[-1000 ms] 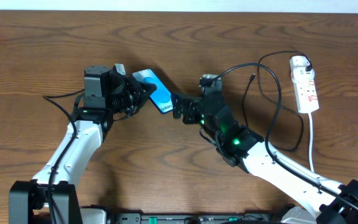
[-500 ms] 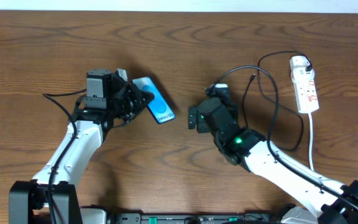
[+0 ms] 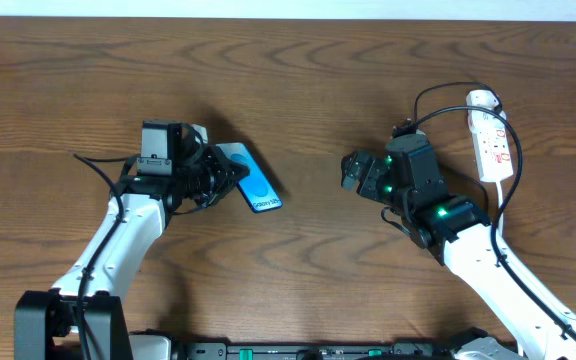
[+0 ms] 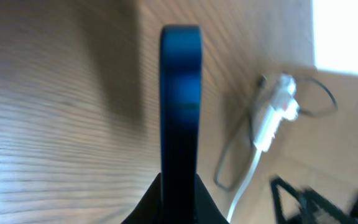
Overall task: Plug charger to phone and switch on socket
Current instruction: 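Open the right gripper and withdraw it toward the power strip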
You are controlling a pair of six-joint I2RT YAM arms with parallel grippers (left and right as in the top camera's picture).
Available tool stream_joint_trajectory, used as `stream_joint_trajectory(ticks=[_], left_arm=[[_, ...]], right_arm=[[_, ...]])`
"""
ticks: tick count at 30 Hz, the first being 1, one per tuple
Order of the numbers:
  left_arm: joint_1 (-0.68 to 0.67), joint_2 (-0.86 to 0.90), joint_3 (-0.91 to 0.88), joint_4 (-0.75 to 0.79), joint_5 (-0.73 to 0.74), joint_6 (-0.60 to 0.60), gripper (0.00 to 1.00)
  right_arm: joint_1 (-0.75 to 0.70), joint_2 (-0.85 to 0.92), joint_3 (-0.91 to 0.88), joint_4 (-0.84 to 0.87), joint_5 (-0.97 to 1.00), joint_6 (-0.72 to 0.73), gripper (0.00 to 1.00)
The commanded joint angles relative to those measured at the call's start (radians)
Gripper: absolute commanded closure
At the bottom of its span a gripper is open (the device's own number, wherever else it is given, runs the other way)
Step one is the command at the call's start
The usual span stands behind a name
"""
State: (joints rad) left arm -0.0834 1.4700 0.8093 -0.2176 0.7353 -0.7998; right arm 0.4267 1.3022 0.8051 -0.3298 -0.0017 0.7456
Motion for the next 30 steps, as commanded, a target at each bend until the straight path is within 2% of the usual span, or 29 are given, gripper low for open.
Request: stream_joint_trajectory(ticks=[1,4,10,15,24,30], left_arm=[[-0.001,-0.009,0.012,0.053,0.251,0.112,0.92],[-0.001,-0.009,0.012,0.095,0.354,0.111,0.93],[-0.001,-0.009,0.012,0.096,0.345,0.108,0.92],[-0.001,-0.008,0.012,0.096,0.292,0.108,0.92],[-0.001,-0.008,0.012,0.096,0.262,0.109,0.93],[-0.001,-0.008,0.012,0.092,0.262,0.108,0.92]], right_arm=[[-0.004,-0.006,0.005,-0.013,0.027,-0.010,0.01],[-0.004,-0.006,0.005,-0.010,0.103,-0.010,0.01],[-0.008,-0.004,0.015,-0.040,0.221,-0.010,0.01],[-0.046,0.022,0.151,-0.241,0.235,-0.005,0.04],[-0.107,0.294,0.524,-0.618,0.240,-0.006,0.05],[-0.135,0.491,0.663,-0.665,0.247,-0.006,0.10]])
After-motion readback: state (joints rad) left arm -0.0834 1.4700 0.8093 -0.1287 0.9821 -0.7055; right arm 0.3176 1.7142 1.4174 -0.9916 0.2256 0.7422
